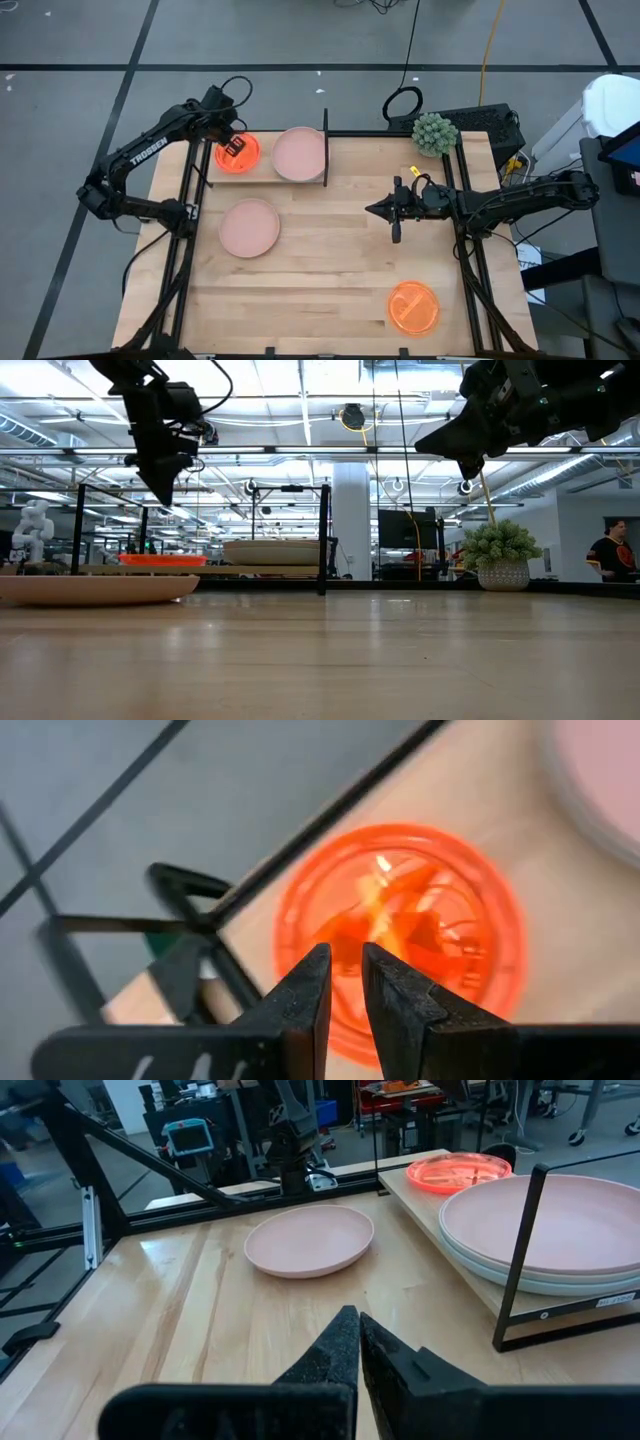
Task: Place and stack plates onto a shelf
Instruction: Stack the pink plate on top of the pink plate on the shelf
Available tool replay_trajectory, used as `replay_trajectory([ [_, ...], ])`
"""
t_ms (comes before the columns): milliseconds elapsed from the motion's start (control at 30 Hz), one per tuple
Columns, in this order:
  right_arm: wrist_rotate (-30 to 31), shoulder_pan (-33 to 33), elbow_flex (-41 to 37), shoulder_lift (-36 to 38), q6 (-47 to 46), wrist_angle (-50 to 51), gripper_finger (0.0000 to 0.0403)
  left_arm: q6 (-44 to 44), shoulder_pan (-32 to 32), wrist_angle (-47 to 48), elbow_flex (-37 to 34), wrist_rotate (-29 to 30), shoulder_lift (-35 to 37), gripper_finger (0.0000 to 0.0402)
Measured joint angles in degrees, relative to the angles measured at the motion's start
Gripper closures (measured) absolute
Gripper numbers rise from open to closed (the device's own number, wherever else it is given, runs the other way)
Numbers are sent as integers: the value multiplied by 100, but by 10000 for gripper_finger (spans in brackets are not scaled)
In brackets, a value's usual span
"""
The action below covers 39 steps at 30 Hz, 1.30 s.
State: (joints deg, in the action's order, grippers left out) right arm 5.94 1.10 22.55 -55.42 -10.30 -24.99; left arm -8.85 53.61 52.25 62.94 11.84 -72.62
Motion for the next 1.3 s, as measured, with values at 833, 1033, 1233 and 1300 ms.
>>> replay_trajectory([
  [833, 476, 540, 249, -2, -753, 531, 403, 2314, -5199, 245, -231, 795, 599, 334],
  [1033, 476, 538, 249, -2, -811, 743, 403, 3189, -6509, -203, -1062, 957, 595, 334],
  [1233, 585, 538, 249, -2, -696, 736, 403, 4409, -7157, -426, -1795, 935, 595, 334],
  [1300, 629, 538, 249, -2, -663, 734, 403, 4547, -7325, -696, -2026, 843, 594, 328],
])
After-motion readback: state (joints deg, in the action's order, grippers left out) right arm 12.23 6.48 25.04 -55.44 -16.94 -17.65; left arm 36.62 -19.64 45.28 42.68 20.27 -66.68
